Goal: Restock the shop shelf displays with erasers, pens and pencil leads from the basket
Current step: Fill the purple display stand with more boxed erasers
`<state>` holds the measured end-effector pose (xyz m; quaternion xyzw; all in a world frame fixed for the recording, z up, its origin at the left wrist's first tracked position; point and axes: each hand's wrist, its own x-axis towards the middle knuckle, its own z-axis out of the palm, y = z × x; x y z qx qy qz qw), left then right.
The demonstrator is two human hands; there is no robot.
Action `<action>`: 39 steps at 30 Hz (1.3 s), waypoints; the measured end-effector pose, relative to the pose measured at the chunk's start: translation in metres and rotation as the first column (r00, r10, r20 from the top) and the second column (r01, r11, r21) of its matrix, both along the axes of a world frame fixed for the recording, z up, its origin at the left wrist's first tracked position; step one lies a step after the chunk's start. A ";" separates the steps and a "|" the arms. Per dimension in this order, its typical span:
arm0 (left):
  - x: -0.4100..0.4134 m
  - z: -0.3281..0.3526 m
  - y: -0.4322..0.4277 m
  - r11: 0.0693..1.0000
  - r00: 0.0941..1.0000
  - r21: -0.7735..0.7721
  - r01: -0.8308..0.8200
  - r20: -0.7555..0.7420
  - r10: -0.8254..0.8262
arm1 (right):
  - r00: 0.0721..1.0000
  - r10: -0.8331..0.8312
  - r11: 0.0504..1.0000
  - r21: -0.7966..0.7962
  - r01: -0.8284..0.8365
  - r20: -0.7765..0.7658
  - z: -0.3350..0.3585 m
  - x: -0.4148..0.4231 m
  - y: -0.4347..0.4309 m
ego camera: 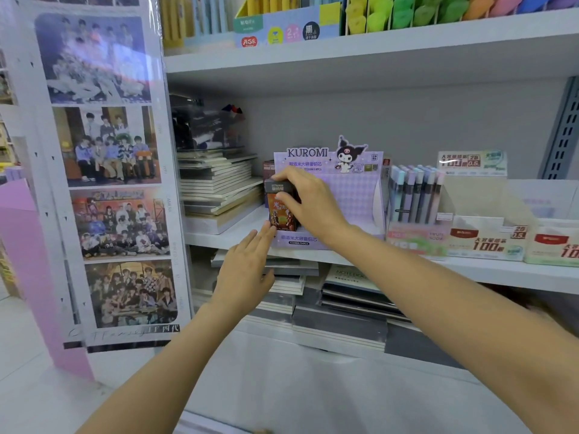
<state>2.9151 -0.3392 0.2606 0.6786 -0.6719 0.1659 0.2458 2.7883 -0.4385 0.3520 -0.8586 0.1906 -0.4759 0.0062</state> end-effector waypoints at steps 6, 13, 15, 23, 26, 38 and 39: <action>0.000 -0.001 -0.002 1.000 1.000 0.013 -0.012 -0.001 0.012 | 0.978 -0.177 0.983 -0.067 0.170 -0.111 -0.010 -0.002 -0.014; -0.011 -0.003 0.005 1.000 0.999 0.008 0.012 -0.037 -0.011 | 0.976 -0.110 0.994 -0.019 0.108 -0.186 -0.027 -0.025 -0.002; -0.023 -0.013 0.010 0.998 0.997 -0.063 0.015 -0.069 -0.019 | 0.994 -0.057 0.998 -0.004 0.057 -0.089 -0.045 -0.041 0.010; -0.082 -0.144 0.012 0.998 0.971 -0.040 0.051 -0.233 -0.059 | 0.990 0.075 0.962 0.270 -0.042 -0.115 -0.214 -0.106 0.046; -0.096 -0.226 0.021 0.982 0.955 0.155 0.107 -0.291 -0.058 | 0.954 0.103 0.883 0.468 0.042 -0.280 -0.293 -0.127 0.049; -0.106 -0.434 0.099 0.775 0.892 0.613 0.156 -0.424 0.157 | 0.661 0.259 0.470 0.690 0.551 -0.704 -0.519 -0.186 0.079; -0.108 -0.434 0.101 0.807 0.888 0.571 0.154 -0.438 0.140 | 0.637 0.239 0.485 0.658 0.576 -0.733 -0.525 -0.184 0.079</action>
